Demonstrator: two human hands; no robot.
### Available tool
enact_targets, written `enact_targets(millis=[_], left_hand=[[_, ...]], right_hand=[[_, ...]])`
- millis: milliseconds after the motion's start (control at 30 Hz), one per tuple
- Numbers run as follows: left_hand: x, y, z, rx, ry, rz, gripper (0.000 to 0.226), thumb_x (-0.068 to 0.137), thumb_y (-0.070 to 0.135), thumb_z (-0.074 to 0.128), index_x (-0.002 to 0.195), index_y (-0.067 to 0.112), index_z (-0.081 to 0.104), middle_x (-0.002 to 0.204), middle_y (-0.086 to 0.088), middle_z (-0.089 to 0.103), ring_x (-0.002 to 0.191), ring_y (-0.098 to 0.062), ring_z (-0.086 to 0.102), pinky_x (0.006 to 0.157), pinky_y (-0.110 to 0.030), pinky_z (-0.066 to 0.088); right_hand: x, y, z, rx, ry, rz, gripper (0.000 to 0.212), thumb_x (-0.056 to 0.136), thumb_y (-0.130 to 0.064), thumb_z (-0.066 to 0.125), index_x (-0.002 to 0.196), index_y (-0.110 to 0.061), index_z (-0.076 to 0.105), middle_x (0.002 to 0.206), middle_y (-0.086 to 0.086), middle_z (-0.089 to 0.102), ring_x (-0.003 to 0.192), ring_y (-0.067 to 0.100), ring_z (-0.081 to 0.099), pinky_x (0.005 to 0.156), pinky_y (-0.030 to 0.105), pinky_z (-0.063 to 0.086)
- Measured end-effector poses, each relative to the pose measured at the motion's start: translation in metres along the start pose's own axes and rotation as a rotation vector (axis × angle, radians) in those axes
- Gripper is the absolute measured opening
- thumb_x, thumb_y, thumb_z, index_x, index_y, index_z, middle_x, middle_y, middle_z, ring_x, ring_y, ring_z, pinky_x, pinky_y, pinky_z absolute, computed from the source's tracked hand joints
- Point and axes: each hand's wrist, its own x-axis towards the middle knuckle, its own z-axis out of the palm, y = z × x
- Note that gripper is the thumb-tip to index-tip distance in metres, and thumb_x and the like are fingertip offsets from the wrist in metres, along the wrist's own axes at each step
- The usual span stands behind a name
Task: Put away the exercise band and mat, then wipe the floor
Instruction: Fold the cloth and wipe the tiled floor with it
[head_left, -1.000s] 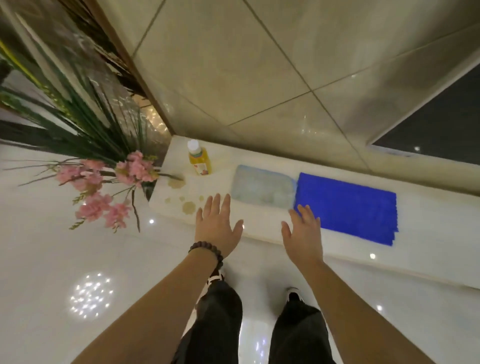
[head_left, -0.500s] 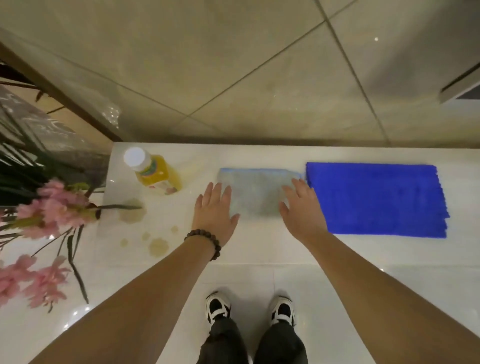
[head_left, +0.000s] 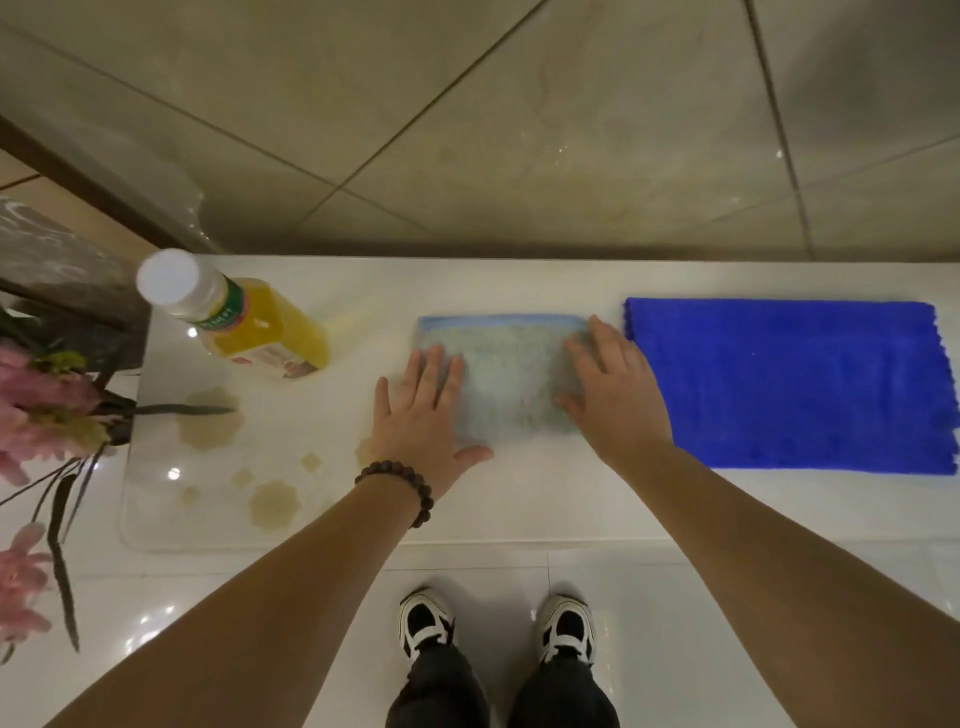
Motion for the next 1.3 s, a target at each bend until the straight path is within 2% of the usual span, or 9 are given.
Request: enact_targets(millis=[200,400,533,633,733,867,1033,1133,1300], left_hand=[[-0.008,-0.002,0.001,0.069,0.086,0.044,0.067,0.1,0.041,0.033,0.153,0.021,-0.002,0.161,-0.005,-0.006,0.148,-0.024,-0.003,0.118,-0.044,0.004],[-0.009,0.006,-0.011,0.172,0.147,0.038,0.065,0.092,0.0,0.036,0.149,0.016,0.011,0.159,-0.011,0.011,0.147,-0.026,0.01,0.116,-0.047,0.008],[-0.009,-0.005,-0.02,0.057,0.281,0.034,0.036,0.089,0.004,0.041,0.123,0.016,0.045,0.127,-0.005,0.058,0.122,-0.022,0.049,0.111,-0.043,0.015],[-0.021,-0.015,-0.039,-0.275,0.335,0.0,0.017,0.092,0.014,0.048,0.107,0.014,0.055,0.084,-0.001,0.064,0.08,-0.025,0.06,0.087,-0.034,0.039],[-0.038,-0.018,-0.064,-0.699,0.41,-0.045,0.008,0.09,0.014,0.055,0.097,0.015,0.059,0.076,0.003,0.063,0.057,-0.013,0.053,0.053,-0.027,0.041],[-0.032,-0.017,-0.071,-0.932,0.395,-0.149,0.009,0.092,0.015,0.053,0.094,0.021,0.06,0.079,0.007,0.063,0.065,-0.003,0.056,0.054,-0.014,0.045],[-0.004,-0.019,-0.031,-1.121,0.11,-0.463,0.019,0.086,0.016,0.066,0.104,0.013,0.064,0.085,-0.005,0.066,0.079,-0.028,0.068,0.073,-0.043,0.059],[-0.002,-0.011,-0.031,-1.168,0.148,-0.526,0.016,0.084,0.013,0.066,0.101,0.012,0.066,0.082,-0.006,0.069,0.077,-0.025,0.068,0.073,-0.041,0.059],[-0.026,0.018,-0.056,-1.438,0.249,-0.449,0.011,0.086,0.01,0.068,0.092,0.017,0.062,0.088,-0.009,0.07,0.08,-0.029,0.069,0.066,-0.044,0.06]], right_hand=[[-0.023,0.015,0.006,-0.128,-0.155,-0.231,0.071,0.094,-0.038,0.049,0.151,-0.016,0.012,0.159,0.006,0.005,0.146,0.023,0.005,0.117,0.034,0.008],[-0.016,0.012,0.005,-0.177,-0.071,-0.237,0.061,0.079,0.004,0.063,0.136,-0.005,0.045,0.146,0.016,0.039,0.132,0.033,0.04,0.099,0.041,0.044],[-0.009,0.016,-0.005,0.048,0.051,-0.188,0.025,0.079,0.002,0.062,0.103,-0.003,0.063,0.105,0.015,0.065,0.092,0.035,0.061,0.071,0.039,0.052],[-0.016,0.014,-0.034,0.295,0.11,-0.095,0.017,0.086,-0.005,0.056,0.101,-0.007,0.063,0.084,0.01,0.064,0.075,0.029,0.059,0.065,0.035,0.046],[-0.024,0.013,-0.072,0.637,0.047,0.058,0.011,0.09,-0.013,0.054,0.099,-0.018,0.059,0.078,0.001,0.061,0.067,0.01,0.053,0.06,0.026,0.044],[-0.014,0.019,-0.08,0.739,0.043,0.215,0.007,0.09,-0.025,0.06,0.096,-0.022,0.06,0.086,-0.014,0.06,0.078,-0.003,0.053,0.063,0.013,0.038],[0.002,0.026,-0.037,0.583,-0.154,0.361,0.021,0.085,-0.021,0.067,0.098,-0.007,0.06,0.092,0.01,0.064,0.083,0.02,0.055,0.069,0.026,0.043],[0.004,0.017,-0.031,0.563,-0.017,0.429,0.017,0.086,-0.017,0.063,0.086,0.0,0.061,0.081,0.015,0.061,0.072,0.019,0.05,0.055,0.025,0.033],[-0.019,-0.023,-0.056,0.794,0.169,0.49,0.016,0.087,-0.025,0.065,0.087,-0.011,0.058,0.079,0.001,0.055,0.076,0.016,0.05,0.067,0.024,0.037]])
